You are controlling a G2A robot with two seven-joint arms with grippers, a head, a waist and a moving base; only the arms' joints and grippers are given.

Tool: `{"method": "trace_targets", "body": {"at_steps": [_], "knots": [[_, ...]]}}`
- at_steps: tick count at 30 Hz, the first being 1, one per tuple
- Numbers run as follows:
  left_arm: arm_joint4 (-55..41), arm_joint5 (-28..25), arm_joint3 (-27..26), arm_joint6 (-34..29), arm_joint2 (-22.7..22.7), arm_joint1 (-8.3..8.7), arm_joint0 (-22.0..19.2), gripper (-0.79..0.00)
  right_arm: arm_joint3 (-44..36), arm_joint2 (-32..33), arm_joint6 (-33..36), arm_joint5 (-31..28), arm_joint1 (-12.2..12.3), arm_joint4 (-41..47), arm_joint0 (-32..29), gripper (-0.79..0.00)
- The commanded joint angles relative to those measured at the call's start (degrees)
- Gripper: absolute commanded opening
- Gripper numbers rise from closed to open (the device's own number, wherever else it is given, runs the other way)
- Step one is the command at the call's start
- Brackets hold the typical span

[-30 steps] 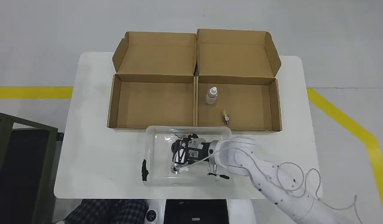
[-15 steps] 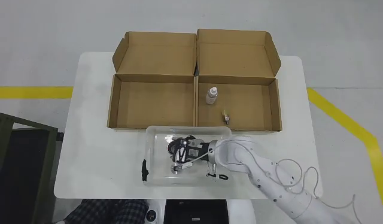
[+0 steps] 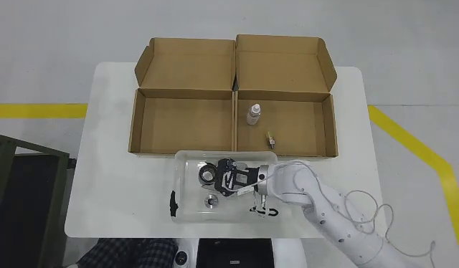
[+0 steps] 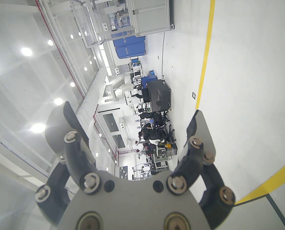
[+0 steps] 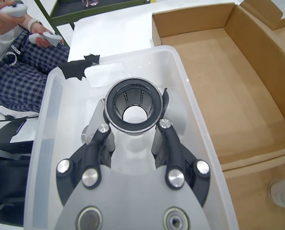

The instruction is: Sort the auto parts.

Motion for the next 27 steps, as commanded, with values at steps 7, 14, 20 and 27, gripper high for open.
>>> {"method": "trace_targets", "body": {"at_steps": [7,14,20,27], "knots": [[0.00,0.00,0.00,0.00,0.00,0.00,0.00,0.000,-2.82,6.04,0.07,-1.13,1.12,9.98,-2.65,-0.785],[0.00,0.00,0.00,0.00,0.00,0.00,0.00,0.000,-2.40,9.74,1.38,-0.42,1.56,19.34,-2.81,-0.785],[0.00,0.00,0.00,0.00,0.00,0.00,0.00,0.000,-2.18,11.37,2.04,0.57,1.62,24.58,-2.07,-0.785],[0.00,0.00,0.00,0.00,0.00,0.00,0.00,0.000,-2.08,12.21,2.35,2.41,1.58,26.69,-1.65,-0.785]]}}
